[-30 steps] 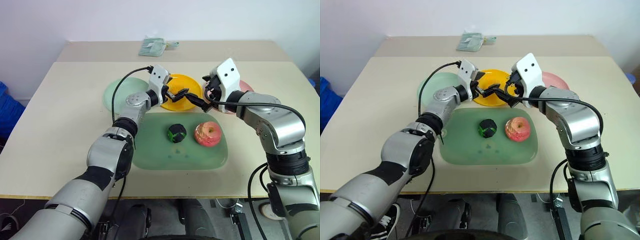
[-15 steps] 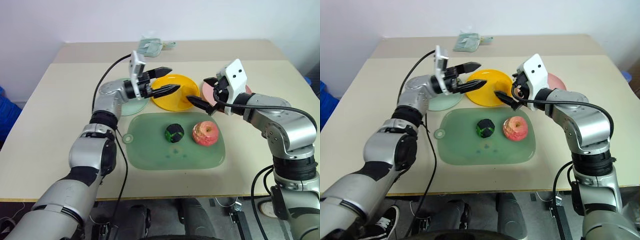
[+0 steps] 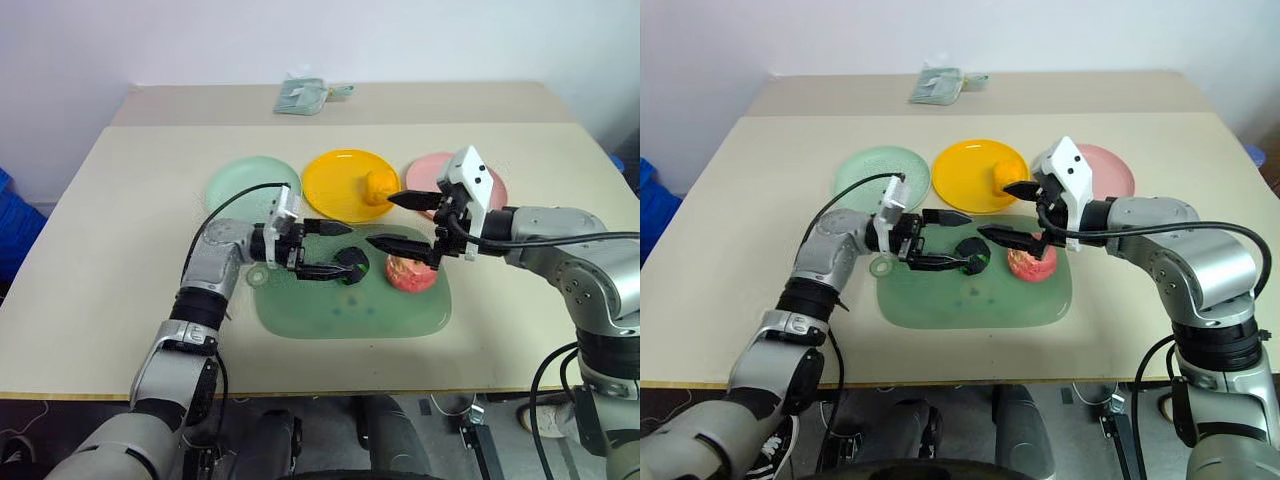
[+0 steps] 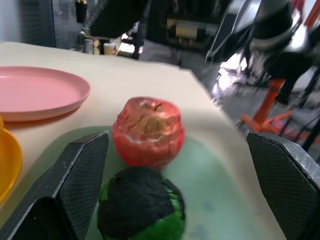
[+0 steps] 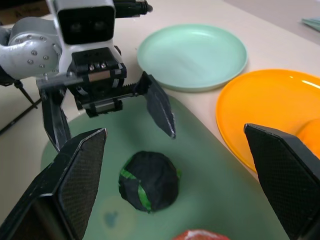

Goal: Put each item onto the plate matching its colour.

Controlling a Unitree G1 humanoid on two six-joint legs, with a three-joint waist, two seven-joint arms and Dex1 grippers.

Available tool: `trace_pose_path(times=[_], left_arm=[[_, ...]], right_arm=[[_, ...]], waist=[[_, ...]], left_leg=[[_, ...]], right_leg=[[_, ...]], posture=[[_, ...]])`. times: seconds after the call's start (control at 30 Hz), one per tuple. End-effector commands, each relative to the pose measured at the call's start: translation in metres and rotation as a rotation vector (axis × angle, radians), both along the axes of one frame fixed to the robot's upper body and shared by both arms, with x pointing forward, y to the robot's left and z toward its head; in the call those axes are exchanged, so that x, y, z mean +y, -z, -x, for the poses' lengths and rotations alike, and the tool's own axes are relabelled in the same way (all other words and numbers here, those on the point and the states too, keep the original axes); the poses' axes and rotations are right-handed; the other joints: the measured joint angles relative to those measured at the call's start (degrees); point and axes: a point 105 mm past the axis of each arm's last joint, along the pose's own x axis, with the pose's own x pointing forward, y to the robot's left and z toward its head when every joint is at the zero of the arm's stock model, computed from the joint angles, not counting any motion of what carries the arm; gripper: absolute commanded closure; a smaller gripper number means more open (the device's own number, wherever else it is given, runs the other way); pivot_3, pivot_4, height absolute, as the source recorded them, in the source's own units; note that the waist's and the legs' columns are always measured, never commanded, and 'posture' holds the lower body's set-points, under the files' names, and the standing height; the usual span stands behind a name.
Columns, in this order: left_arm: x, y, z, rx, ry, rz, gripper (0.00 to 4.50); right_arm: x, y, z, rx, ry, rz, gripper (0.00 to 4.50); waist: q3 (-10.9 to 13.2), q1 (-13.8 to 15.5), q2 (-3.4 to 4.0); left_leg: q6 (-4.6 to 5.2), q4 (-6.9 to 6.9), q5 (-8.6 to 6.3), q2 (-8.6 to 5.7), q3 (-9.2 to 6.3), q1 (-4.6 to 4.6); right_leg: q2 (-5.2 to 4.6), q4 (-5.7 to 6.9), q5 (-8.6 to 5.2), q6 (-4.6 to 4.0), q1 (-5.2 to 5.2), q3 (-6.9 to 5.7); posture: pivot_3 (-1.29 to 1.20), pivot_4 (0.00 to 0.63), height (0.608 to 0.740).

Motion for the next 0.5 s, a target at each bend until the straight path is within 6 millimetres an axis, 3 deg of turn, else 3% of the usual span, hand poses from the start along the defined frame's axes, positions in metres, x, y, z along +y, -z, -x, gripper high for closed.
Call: trace_pose_path(times=[0.03,0.47,0.5], left_arm=[[-0.002,0.005,-0.004,-0.062,-0.037,-0.019,0.03],[-0.015,0.041,-0.007,-0.012,-0.087,-0.053,0.03],[-0.015,0.042,-0.007,-0.010,-0.091,-0.052,0.26]], right_arm=[[0.000,-0.010,0.002,-0.072,0.006,0.013,0.00],[-0.002,-0.011,0.002,-0.081,0.018,0.016,0.00],[-0.002,-0.011,0.002,-0.082,0.018,0.016,0.00]], waist=[[0.0,0.0,0.00],[0.0,0.0,0.00],[0.0,0.0,0.00]], left_leg=[[0.00,0.00,0.00,0.00,0.02,0.01],[0.06,-0.01,-0.03,-0.01,0.02,0.00],[0.10,-0.01,-0.05,-0.01,0.02,0.00]], right_leg=[[0.00,-0.01,0.00,0.00,0.00,0.02],[0.00,-0.01,0.00,0.00,0.01,0.02],[0.00,0.00,0.00,0.00,0.01,0.02]], posture=[[0.00,0.150,0.740],[0.00,0.150,0.740],[0.00,0.150,0.740]])
